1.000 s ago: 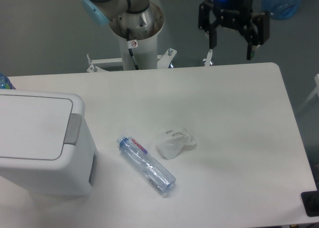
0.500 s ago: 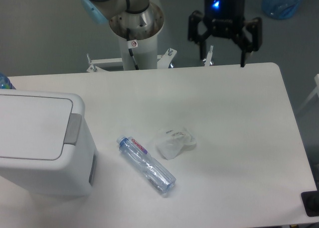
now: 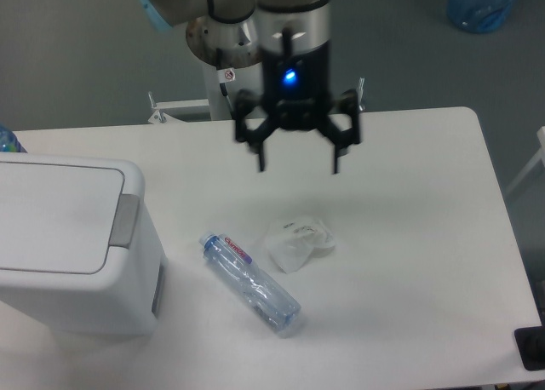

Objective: Open the trash can
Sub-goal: 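Move the open gripper over to the trash can lid and lower it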

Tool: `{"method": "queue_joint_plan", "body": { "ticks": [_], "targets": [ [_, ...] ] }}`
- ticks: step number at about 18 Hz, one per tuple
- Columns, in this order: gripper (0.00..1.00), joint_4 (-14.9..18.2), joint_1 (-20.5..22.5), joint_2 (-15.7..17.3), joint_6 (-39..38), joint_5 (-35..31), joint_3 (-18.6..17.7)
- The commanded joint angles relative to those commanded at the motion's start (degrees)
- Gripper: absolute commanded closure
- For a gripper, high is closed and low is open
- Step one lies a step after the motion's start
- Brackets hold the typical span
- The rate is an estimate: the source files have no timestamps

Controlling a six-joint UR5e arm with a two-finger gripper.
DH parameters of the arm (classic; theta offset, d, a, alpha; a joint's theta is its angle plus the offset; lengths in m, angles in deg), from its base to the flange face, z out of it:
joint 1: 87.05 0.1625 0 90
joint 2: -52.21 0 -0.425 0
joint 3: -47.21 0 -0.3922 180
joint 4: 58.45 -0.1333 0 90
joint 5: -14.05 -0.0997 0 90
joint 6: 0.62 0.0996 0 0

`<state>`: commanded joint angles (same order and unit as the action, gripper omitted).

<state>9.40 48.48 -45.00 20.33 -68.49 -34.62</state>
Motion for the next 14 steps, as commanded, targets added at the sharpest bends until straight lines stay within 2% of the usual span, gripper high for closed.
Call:
{"method": "queue_joint_plan", "body": {
  "ticks": [5,8,14],
  "targets": [
    [0.0,0.17,-2.11,-1.32,-7.75,5.35,-0.09],
    [0.0,0.09,-2.82,-1.32,-8.11,6.68,-1.49],
    [0.0,-0.52,-4.31,-1.76,-7.76,6.69,-1.41]
  ]
}}
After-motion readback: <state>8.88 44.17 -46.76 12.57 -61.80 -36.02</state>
